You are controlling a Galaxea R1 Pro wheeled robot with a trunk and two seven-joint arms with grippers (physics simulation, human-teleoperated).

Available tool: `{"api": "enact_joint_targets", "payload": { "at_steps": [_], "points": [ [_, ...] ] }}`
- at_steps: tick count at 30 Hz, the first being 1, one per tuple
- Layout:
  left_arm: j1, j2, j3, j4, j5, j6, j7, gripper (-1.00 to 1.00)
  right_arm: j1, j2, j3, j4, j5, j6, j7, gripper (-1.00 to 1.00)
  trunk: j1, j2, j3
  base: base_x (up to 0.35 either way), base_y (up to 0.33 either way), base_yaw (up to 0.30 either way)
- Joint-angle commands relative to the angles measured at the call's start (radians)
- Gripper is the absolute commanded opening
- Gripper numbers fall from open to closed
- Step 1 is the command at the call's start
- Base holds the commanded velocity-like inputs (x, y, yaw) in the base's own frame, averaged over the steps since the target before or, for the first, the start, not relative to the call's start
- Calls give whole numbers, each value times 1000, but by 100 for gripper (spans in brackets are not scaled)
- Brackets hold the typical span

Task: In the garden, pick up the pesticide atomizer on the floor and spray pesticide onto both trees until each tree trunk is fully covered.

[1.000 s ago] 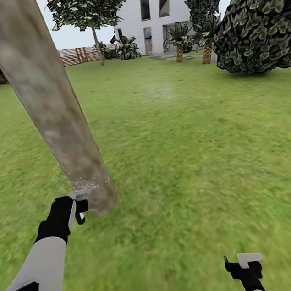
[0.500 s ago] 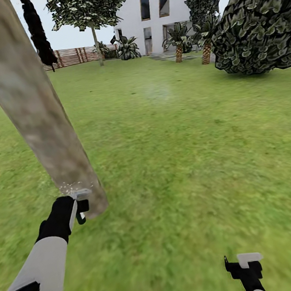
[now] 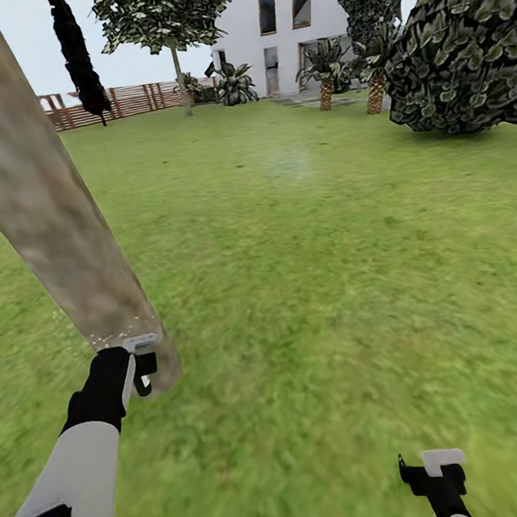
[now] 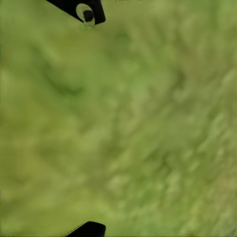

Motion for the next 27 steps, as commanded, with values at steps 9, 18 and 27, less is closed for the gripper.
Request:
{"api": "enact_joint_targets", "payload": {
  "at_steps": [9,18,27],
  "points": [
    [6,5,-1,7,-4,17,-4,-100,0,0,-7,1,12,-2,-2,100,0,0,-1,101,-260,277],
    [12,23,-1,15,-5,18,-6,-100,0,0,-7,1,12,-2,-2,100,0,0,-1,178,-235,277],
    [89,0,-9,18,-6,8,-4,-100,0,1,-7,1,12,-2,-1,100,0,0,-1,108,-245,277]
  ]
}}
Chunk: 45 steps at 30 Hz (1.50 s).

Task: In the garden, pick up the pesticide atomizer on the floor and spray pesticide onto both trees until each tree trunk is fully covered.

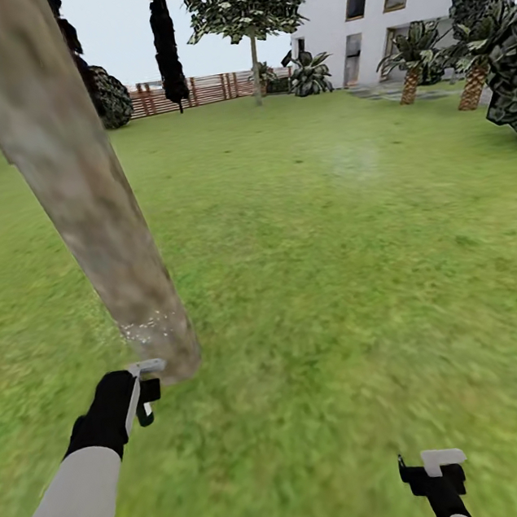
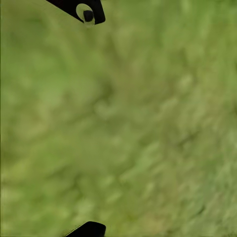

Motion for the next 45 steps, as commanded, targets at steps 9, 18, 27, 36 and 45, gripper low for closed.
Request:
{"api": "enact_joint_targets", "payload": {
  "at_steps": [9,18,27,36,45],
  "points": [
    [44,25,-2,-2,-12,-2,-5,-100,0,0,-7,1,9,-3,-2,100,0,0,-1,52,-274,196],
    [47,21,14,103,-2,-134,0,-100,0,1,-7,1,10,-3,-1,100,0,0,-1,176,-247,123],
    [47,16,17,105,27,-159,0,-100,0,3,-7,1,10,-3,-3,100,0,0,-1,198,-228,163],
    [47,18,17,102,41,-160,1,-100,0,2,-7,1,10,-3,-3,100,0,0,-1,89,-288,1],
    [47,19,16,104,40,-160,25,-100,0,4,-7,1,10,-3,-3,100,0,0,-1,88,-293,215]
  ]
}}
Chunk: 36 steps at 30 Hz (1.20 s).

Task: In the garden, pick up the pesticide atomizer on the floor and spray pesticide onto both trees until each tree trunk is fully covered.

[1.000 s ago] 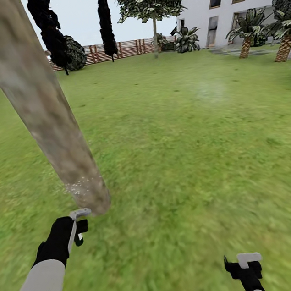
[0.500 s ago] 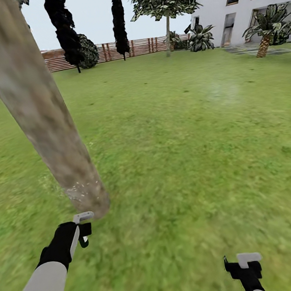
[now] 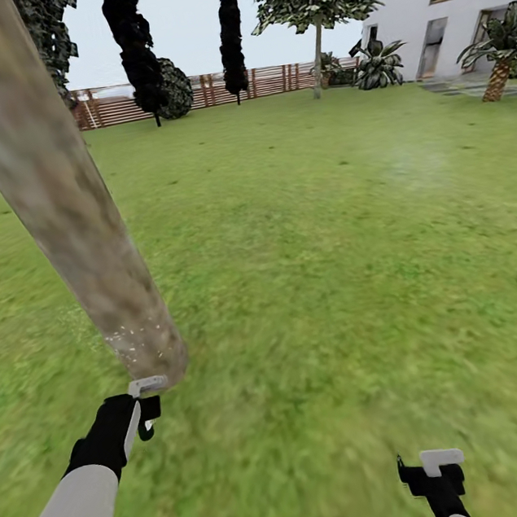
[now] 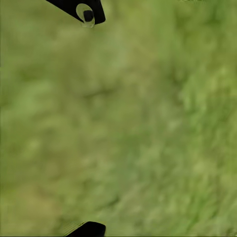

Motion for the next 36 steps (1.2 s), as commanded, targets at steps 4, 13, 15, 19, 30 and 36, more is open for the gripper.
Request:
{"api": "enact_joint_targets", "payload": {
  "at_steps": [4,13,15,19,30,36],
  "points": [
    [-1,-2,-1,-1,-1,5,28,-100,0,1,-6,1,10,-2,-2,100,0,0,-1,109,-292,276],
    [-1,-4,-3,-1,0,5,30,-100,0,2,-6,1,10,-2,-2,100,0,0,-1,137,-288,276],
    [0,-4,-3,-1,0,5,30,-100,0,2,-6,1,10,-2,-1,100,0,0,-1,171,-270,276],
    [0,-5,-3,0,0,5,30,-100,0,2,-6,1,10,-2,-1,100,0,0,-1,189,-261,276],
    [1,-5,-7,0,0,5,30,-100,0,3,-6,1,10,-2,-2,100,0,0,-1,189,-253,271],
    [1,-5,-7,0,0,3,30,-100,0,1,-6,1,10,-2,-2,100,0,0,-1,184,-253,200]
  ]
}}
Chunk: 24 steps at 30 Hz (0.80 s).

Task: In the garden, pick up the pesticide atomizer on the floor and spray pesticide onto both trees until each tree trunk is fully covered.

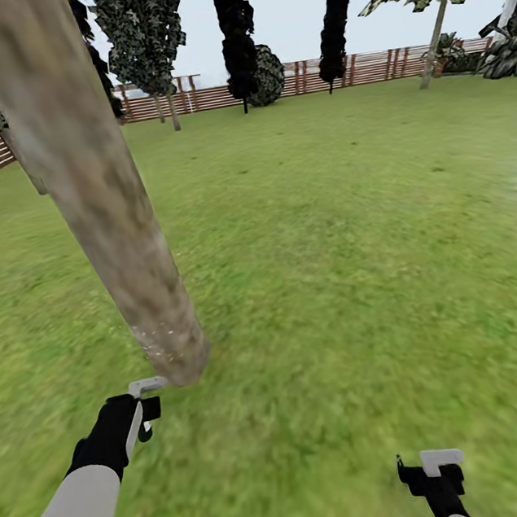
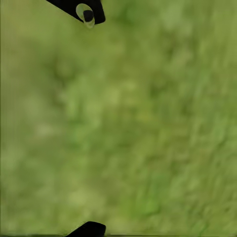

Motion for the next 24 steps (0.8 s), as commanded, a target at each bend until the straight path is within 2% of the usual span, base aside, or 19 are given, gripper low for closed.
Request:
{"api": "enact_joint_targets", "payload": {
  "at_steps": [1,12,20,24],
  "points": [
    [0,-1,2,-1,-4,5,0,-100,-1,0,-7,1,10,-2,-2,100,0,0,-1,173,-264,22],
    [0,-2,1,-1,-4,6,0,-100,-1,0,-8,1,10,-2,-2,100,0,0,-1,101,-293,10],
    [-1,0,3,-2,-4,6,0,-100,-1,0,-8,1,10,-2,-2,100,0,0,-1,72,-296,257],
    [-4,0,5,-4,-1,7,-5,-100,-1,0,-8,1,10,-2,-2,100,0,0,-1,16,-83,277]
  ]
}}
